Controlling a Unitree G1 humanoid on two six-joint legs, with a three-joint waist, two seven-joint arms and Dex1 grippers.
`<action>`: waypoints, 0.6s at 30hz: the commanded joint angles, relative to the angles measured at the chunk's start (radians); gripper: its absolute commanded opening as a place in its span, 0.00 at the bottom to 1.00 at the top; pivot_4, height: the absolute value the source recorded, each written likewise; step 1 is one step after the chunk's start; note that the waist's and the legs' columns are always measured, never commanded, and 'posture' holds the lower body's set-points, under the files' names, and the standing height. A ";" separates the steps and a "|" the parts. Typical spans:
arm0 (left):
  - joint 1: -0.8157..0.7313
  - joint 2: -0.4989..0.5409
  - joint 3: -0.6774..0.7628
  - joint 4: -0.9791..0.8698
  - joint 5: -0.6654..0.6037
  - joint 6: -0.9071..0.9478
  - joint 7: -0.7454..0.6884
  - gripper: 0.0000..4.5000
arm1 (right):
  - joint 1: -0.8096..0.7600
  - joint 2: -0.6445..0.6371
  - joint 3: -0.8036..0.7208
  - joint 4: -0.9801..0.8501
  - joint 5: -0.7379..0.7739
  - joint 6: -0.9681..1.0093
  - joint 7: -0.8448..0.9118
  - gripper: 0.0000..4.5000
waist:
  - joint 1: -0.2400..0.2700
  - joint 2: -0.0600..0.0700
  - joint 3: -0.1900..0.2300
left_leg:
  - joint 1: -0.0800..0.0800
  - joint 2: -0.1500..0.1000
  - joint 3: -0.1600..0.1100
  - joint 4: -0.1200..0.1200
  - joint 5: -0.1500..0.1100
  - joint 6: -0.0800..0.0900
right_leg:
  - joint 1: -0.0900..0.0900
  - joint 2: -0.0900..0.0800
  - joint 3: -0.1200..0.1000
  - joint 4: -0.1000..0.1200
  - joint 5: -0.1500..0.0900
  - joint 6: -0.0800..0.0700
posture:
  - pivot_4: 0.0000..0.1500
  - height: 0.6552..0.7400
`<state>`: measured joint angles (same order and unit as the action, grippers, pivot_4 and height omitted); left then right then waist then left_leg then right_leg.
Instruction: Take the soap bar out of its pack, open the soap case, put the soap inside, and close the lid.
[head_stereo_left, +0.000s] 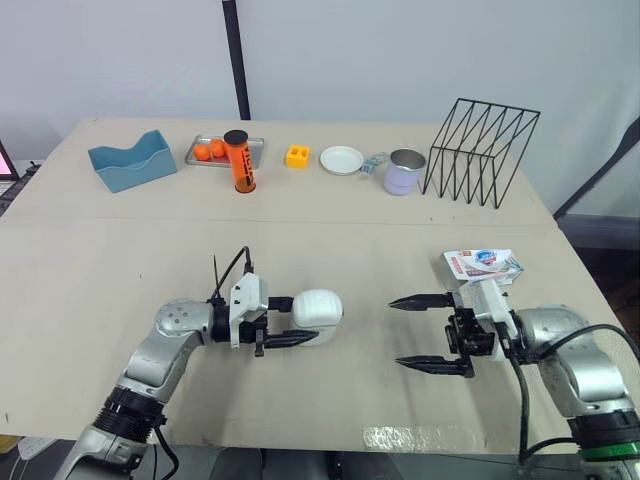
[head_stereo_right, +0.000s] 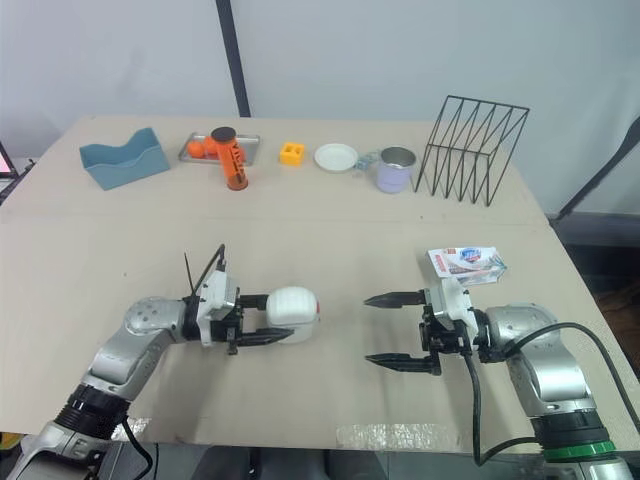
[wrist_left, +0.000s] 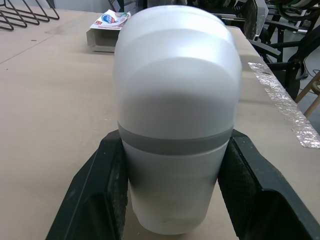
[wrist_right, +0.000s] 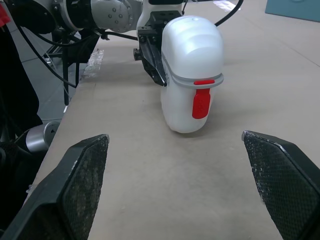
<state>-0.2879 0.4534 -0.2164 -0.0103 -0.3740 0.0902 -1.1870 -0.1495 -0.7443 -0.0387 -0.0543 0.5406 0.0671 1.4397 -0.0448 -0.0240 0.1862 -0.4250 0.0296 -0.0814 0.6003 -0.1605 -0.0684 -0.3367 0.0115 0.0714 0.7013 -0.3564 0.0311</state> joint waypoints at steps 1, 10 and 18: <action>0.008 0.013 0.030 -0.068 -0.049 0.032 -0.007 0.45 | -0.007 -0.004 -0.026 0.002 0.012 -0.015 0.012 0.98 | 0.000 0.000 0.000 | 0.000 0.000 0.000 0.000 0.000 0.000 | 0.000 0.000 0.000 0.000 0.000 0.000 | 1.00 1.00; -0.044 0.078 0.119 -0.205 -0.451 0.825 0.184 0.45 | -0.004 -0.004 -0.024 0.006 -0.005 -0.025 -0.004 0.98 | 0.000 0.000 0.001 | 0.000 0.000 -0.001 0.000 0.000 0.000 | 0.000 0.000 -0.001 0.000 -0.001 0.002 | 1.00 1.00; -0.098 0.065 0.169 -0.162 -0.597 1.195 0.345 0.45 | -0.004 0.001 -0.020 0.001 -0.011 -0.025 -0.014 0.98 | 0.000 0.000 0.001 | 0.000 0.000 -0.001 0.000 0.000 0.000 | 0.000 0.000 -0.001 0.000 -0.001 0.002 | 1.00 1.00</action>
<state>-0.3687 0.5268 -0.0744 -0.1726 -0.9286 1.2317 -0.8689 -0.1505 -0.7445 -0.0397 -0.0356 0.5244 0.0553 1.4292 -0.0448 -0.0238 0.1870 -0.4254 0.0294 -0.0824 0.6006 -0.1605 -0.0684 -0.3366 0.0113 0.0709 0.7014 -0.3576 0.0333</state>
